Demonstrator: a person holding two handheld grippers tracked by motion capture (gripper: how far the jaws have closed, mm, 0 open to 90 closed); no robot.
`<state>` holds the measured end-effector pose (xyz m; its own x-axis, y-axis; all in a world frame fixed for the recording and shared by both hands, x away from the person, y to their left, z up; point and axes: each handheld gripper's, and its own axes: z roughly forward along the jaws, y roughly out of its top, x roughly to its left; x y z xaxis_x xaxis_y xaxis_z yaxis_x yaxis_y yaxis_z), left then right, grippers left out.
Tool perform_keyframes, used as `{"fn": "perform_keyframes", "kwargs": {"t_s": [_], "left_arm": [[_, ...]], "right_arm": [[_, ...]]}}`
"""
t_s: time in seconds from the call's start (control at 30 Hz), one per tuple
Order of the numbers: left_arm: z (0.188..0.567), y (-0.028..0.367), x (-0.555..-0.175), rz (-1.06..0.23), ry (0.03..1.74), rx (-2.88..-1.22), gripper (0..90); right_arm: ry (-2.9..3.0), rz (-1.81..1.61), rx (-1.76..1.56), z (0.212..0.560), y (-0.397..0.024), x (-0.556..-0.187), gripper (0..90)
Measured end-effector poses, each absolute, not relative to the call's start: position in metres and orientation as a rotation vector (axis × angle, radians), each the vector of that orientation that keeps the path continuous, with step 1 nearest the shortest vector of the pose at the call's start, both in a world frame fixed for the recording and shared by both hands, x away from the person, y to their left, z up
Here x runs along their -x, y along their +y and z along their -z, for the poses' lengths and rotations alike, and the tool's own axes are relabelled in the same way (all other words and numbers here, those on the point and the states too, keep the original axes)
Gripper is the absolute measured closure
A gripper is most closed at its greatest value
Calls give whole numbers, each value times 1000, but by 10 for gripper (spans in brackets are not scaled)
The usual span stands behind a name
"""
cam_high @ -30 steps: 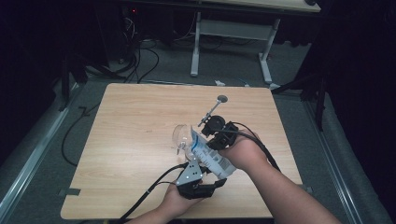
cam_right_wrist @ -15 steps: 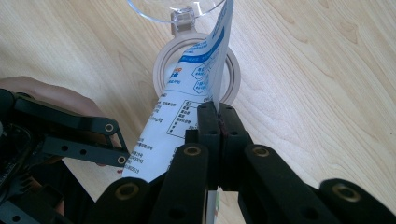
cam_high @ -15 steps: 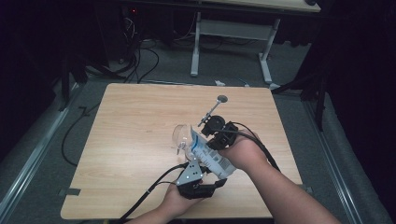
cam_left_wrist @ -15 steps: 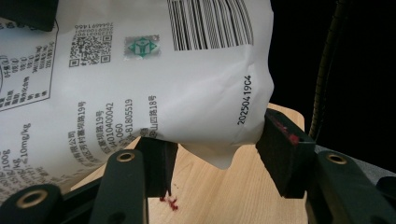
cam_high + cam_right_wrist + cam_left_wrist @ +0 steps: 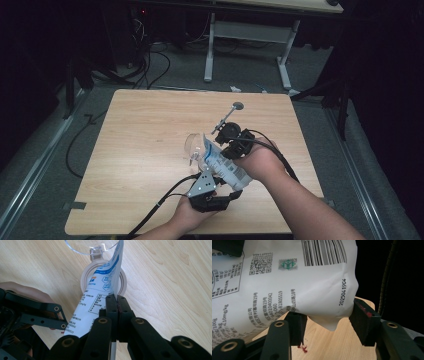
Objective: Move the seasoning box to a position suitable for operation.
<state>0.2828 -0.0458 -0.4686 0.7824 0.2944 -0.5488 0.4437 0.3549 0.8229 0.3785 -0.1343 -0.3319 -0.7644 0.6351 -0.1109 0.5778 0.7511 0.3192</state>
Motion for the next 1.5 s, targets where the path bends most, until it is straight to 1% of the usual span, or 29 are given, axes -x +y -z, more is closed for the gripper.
{"fn": "perform_keyframes", "kwargs": {"t_s": [1.5], "left_arm": [[468, -45, -283, 96, 702, -1238, 496]], "right_arm": [[2748, -399, -959, 332, -132, -382, 900]]}}
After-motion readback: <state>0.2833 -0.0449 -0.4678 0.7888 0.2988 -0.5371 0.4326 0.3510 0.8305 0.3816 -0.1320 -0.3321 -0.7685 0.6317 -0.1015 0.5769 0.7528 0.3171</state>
